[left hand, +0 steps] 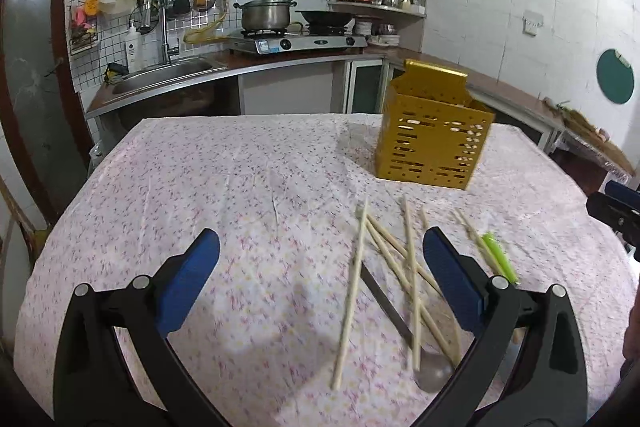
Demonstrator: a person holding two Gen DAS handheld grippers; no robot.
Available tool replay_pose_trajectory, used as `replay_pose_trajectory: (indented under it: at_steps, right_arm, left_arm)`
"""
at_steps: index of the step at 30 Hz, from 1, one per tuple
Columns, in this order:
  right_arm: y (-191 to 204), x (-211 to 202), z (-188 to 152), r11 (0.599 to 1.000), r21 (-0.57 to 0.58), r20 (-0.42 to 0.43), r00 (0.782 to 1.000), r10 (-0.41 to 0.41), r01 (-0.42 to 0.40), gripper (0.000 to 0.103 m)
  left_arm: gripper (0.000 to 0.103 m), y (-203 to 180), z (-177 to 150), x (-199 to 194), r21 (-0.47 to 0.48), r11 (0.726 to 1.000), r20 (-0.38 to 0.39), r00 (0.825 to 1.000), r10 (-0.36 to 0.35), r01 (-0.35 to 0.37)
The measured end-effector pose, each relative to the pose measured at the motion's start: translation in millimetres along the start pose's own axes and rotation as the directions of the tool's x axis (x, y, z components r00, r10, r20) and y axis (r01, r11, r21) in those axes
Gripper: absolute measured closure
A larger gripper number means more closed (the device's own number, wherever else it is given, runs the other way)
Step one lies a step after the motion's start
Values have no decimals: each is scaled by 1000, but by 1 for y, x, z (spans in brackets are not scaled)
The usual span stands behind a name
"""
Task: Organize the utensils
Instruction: 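Move both tools toward the loose wooden chopsticks on the cloth, then close the left tool on a wooden chopstick while the right tool grasps another chopstick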
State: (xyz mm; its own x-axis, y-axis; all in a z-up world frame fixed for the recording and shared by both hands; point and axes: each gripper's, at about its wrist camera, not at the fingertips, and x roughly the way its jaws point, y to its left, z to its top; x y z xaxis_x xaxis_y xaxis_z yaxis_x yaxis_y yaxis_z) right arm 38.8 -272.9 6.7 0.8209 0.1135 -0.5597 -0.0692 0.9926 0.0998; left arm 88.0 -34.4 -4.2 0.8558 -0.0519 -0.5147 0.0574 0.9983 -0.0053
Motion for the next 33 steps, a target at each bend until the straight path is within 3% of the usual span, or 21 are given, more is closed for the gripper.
replay_pose_trajectory:
  at_steps: [3,10,16,27,33]
  right_arm:
    - [11,23,6,1000,-2,-32,999,6,-6,28]
    - [38,86,10,1000,-17,-133,991,-15,13,45]
    - [46,130,7,1000,-1,-221,975,-6,6,59]
    - [62,195,-4,1000,17,-334,942,5,0,72]
    - [70,217,-9,999,27,-387,922,29,-20,80]
  left_arm:
    - [5,0,3,29,33,999,-70,997,19,-17]
    - [6,-2,7,82,24,999,-193,981,-33,38]
    - [12,-5,14,104,16,995,-216,972,-88,93]
    - [12,9,19,127,13,996,-229,970,-77,83]
    - [12,-7,22,148,7,989,-272,952,-139,147]
